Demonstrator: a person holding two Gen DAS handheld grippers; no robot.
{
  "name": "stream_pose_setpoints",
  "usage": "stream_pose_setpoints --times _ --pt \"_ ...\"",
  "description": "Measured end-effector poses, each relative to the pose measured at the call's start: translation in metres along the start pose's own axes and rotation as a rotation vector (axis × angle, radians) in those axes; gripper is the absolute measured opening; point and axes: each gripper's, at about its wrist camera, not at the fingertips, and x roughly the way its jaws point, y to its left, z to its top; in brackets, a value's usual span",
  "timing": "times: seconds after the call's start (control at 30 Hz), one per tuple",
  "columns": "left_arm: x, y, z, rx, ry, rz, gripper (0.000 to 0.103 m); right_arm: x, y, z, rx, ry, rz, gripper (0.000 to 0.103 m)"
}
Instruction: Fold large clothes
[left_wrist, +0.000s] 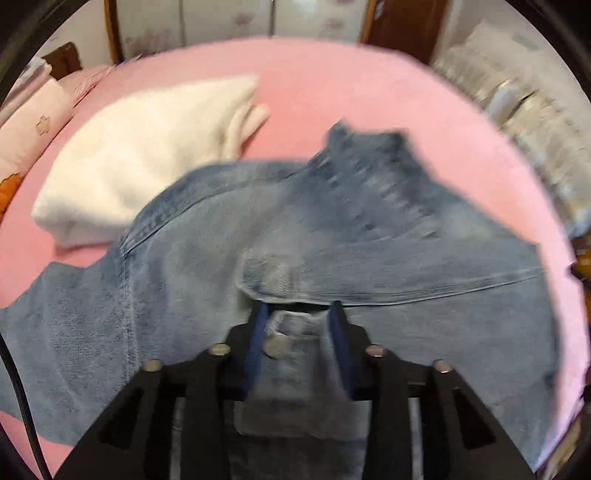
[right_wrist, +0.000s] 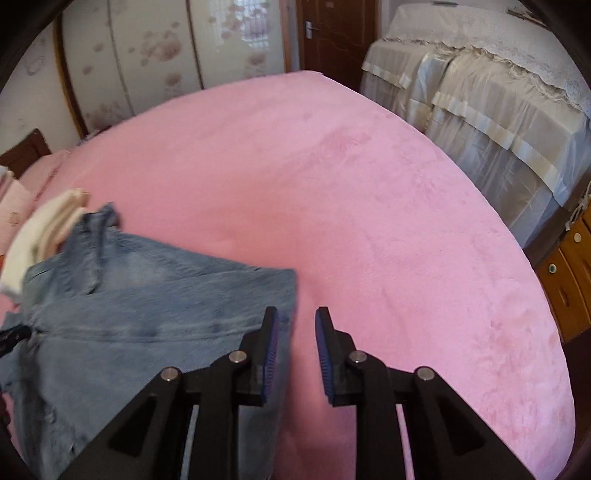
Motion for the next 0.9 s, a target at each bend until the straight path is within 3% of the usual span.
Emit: stream_pose_setpoints --times 0.03,0.17,0.23,0.37,0.47,0.57,0.7,0.8,0.9 --pt "-0.008 -0.002 -0.003 0.001 -0.007 -0.015 0.055 -0.006 0.008 -0.008 -0.017 -0.001 0.016 0.020" --pt "-0.020 -0.024 -0.017 -0.032 0.056 -0.088 0.057 -0.019 0.068 -0.044 -0.090 0.016 0.146 0.020" --pt "-0.020 -0.035 -0.028 -0.020 0.035 -0.066 0.057 -0.020 0.098 -0.061 -0.116 0.027 0.213 0.020" --pt "-0.001 -0.045 -0.058 -0.002 0.058 -0.011 0.057 0.002 0.137 -0.094 -0.204 0.063 0.181 0.020" --pt "0.028 -0.037 -0.068 -0.011 0.099 0.041 0.051 0.017 0.107 -0.104 -0.170 0.069 0.057 0.016" --pt "0.031 -0.028 -0.072 -0.021 0.082 0.007 0.049 0.015 0.053 -0.104 -0.080 0.046 -0.092 0.014" --pt "0.033 -0.029 -0.075 -0.007 0.079 0.014 0.049 0.014 0.018 -0.107 0.016 0.067 -0.038 0.004" --pt "0.029 -0.034 -0.075 -0.001 0.074 0.037 0.049 0.011 0.034 -0.105 -0.010 0.065 -0.102 0.006" --pt "0.023 -0.036 -0.074 -0.015 0.081 0.029 0.051 0.008 0.034 -0.105 0.044 0.072 -0.096 0.009"
